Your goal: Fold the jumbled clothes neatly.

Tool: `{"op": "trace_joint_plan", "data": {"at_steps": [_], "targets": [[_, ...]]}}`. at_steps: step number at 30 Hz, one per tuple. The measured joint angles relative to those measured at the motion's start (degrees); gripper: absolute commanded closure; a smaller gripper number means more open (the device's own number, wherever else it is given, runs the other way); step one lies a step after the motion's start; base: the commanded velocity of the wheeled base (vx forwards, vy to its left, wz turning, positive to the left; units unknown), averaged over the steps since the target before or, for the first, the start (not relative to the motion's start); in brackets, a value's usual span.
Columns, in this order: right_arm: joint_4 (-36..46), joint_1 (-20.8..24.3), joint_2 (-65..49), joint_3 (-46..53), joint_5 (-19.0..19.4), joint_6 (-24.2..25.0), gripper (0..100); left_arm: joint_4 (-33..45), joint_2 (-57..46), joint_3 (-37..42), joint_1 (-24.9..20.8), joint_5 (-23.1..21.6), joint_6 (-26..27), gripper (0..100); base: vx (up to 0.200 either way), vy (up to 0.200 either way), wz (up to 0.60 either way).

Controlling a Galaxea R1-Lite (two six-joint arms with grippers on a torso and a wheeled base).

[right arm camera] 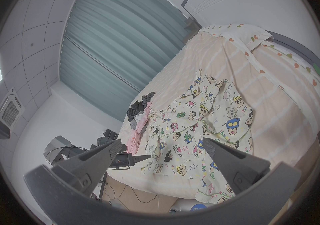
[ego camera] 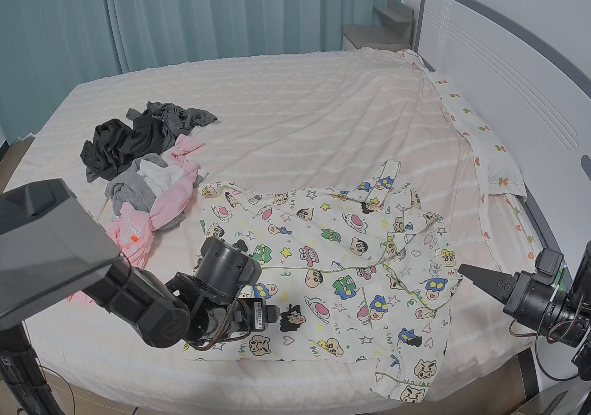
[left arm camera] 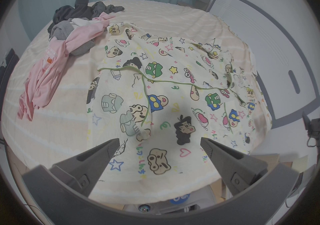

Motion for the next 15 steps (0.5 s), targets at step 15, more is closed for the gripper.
{"op": "trace_joint_plan", "data": {"at_steps": [15], "targets": [[0.2, 2.0, -0.4, 0.0, -0.2, 0.1, 0, -4.7, 10.5, -6.9, -0.1, 5.4, -0.6, 0, 0.0, 0.0, 0.0]]}}
